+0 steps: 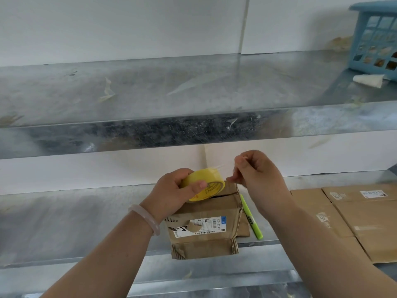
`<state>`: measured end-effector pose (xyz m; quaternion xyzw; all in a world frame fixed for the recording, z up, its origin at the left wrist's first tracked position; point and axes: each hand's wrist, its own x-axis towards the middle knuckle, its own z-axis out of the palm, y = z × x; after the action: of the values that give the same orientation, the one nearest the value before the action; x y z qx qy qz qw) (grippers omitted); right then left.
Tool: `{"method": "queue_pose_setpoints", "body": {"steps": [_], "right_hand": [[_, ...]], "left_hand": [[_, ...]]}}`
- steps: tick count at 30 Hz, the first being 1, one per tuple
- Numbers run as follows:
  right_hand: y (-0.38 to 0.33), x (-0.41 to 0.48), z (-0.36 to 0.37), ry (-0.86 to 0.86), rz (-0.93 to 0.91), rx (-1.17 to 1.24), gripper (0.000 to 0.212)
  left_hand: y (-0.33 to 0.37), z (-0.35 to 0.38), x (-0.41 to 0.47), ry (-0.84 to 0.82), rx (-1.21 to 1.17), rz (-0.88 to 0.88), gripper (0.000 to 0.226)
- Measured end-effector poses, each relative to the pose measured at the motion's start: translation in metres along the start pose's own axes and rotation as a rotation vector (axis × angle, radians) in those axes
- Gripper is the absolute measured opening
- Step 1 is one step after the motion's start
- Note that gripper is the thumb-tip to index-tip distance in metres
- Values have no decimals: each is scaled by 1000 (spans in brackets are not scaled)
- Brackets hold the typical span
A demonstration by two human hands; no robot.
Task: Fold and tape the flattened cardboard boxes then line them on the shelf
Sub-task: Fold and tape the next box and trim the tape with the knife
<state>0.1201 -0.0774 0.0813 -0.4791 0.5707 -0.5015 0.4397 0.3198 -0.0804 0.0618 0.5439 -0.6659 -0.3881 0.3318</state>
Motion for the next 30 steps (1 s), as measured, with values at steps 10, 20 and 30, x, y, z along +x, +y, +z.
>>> {"method": "queue_pose_setpoints", "body": {"steps": [10,20,30], "right_hand": [[20,-2,2,-171,349,676,22],[8,4,-4,-243,311,469,42],[12,4,-2,-188,225,157,13]], "left_hand": [[-3,3,0,-35,-5,-11,35],[-2,3,2,-75,24,-17,34],[0,4,2,-93,40,1,32]]}}
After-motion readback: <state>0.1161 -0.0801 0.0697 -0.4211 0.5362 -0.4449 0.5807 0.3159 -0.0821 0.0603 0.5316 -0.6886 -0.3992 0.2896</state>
